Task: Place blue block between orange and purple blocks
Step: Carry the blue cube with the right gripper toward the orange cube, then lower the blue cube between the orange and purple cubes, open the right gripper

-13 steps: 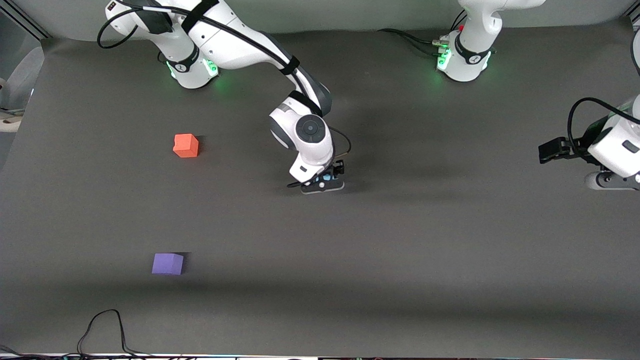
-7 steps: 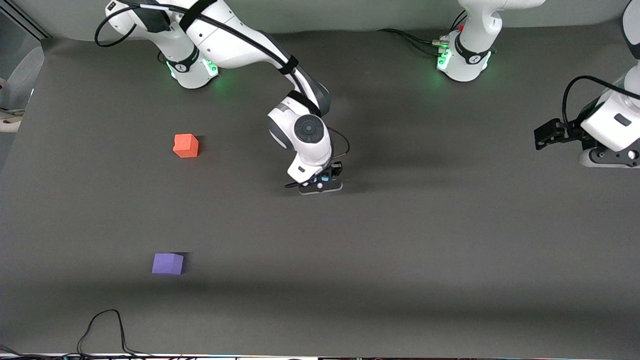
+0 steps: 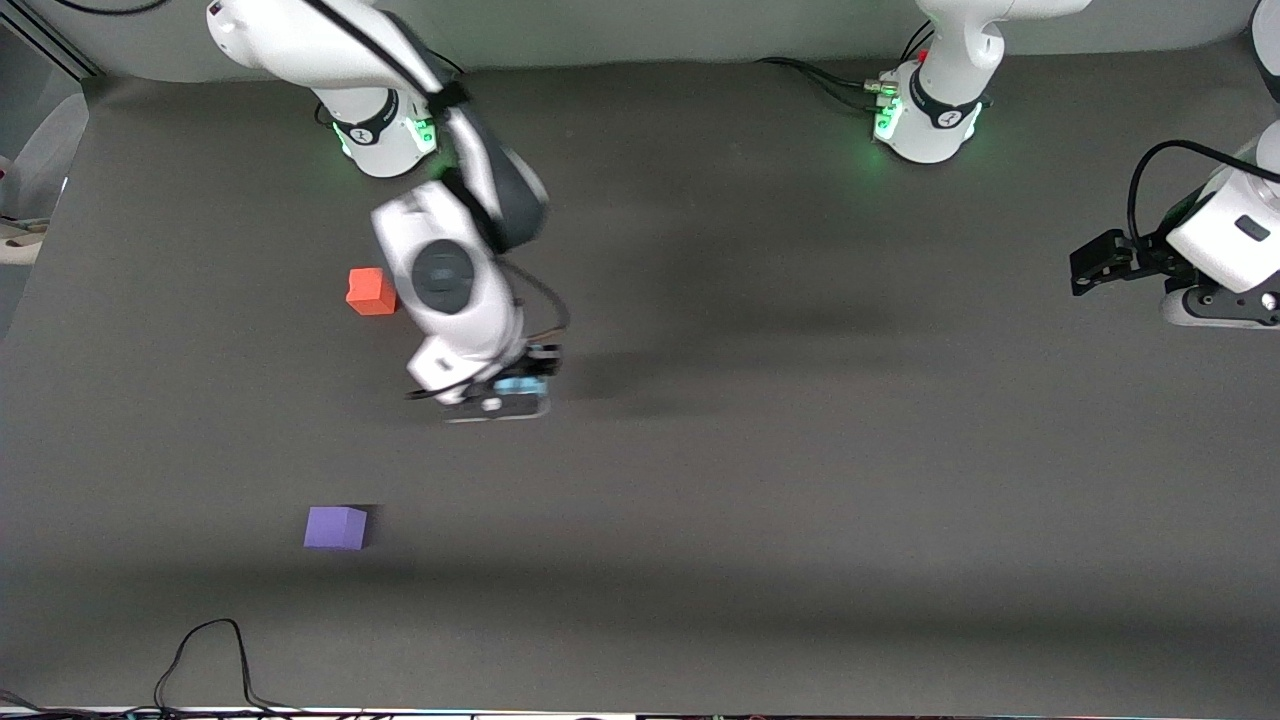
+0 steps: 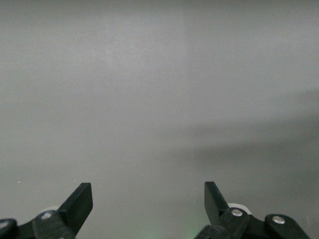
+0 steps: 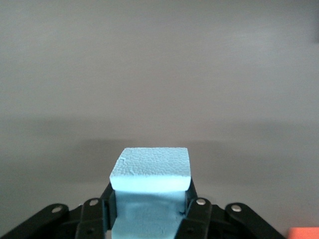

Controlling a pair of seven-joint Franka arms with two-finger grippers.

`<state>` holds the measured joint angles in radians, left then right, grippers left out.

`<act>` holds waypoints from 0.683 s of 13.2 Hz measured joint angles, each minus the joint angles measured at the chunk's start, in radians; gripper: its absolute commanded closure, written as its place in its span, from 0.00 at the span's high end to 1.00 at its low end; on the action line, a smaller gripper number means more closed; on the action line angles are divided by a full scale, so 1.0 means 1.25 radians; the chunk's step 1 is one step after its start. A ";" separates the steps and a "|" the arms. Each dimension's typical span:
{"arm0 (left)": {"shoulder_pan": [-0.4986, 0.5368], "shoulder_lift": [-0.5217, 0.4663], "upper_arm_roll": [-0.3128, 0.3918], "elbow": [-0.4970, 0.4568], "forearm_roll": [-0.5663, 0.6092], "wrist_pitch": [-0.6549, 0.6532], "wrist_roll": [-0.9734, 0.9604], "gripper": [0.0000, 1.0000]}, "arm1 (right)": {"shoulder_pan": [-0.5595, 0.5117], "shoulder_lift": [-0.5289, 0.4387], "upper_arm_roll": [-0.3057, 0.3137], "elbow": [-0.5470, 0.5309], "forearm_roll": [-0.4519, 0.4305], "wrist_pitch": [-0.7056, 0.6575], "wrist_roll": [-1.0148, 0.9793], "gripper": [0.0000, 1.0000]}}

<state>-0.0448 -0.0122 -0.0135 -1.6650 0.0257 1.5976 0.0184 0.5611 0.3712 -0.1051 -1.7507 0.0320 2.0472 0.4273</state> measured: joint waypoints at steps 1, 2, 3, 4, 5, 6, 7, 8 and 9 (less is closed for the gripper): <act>0.000 0.000 0.000 0.000 -0.003 -0.001 0.002 1.00 | -0.033 -0.037 -0.019 -0.042 0.000 0.004 -0.043 0.43; 0.000 0.000 0.000 0.000 -0.003 -0.004 0.005 1.00 | -0.054 -0.067 -0.050 -0.087 0.000 0.018 -0.086 0.44; 0.000 0.000 0.000 0.000 -0.004 -0.009 0.011 1.00 | -0.062 -0.090 -0.092 -0.136 0.001 0.050 -0.136 0.43; 0.000 0.000 0.000 0.000 -0.005 -0.011 0.018 1.00 | -0.064 -0.103 -0.141 -0.189 0.013 0.100 -0.199 0.43; 0.000 0.000 0.000 0.000 -0.005 -0.011 0.022 1.00 | -0.065 -0.106 -0.190 -0.240 0.047 0.153 -0.279 0.44; 0.000 0.000 0.000 0.000 -0.005 -0.011 0.026 1.00 | -0.066 -0.101 -0.231 -0.284 0.085 0.196 -0.359 0.44; 0.000 0.000 0.000 0.000 -0.005 -0.011 0.028 1.00 | -0.067 -0.088 -0.261 -0.317 0.110 0.228 -0.417 0.44; 0.000 0.000 0.000 0.000 -0.005 -0.011 0.030 1.00 | -0.068 -0.072 -0.277 -0.339 0.121 0.251 -0.447 0.44; 0.000 0.001 0.001 0.000 -0.005 -0.012 0.031 1.00 | -0.068 -0.052 -0.280 -0.354 0.124 0.275 -0.455 0.44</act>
<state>-0.0446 -0.0116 -0.0128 -1.6653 0.0190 1.5829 0.0570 0.4761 0.3064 -0.4550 -2.1936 0.1872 2.3904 -0.1410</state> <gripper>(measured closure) 0.000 0.467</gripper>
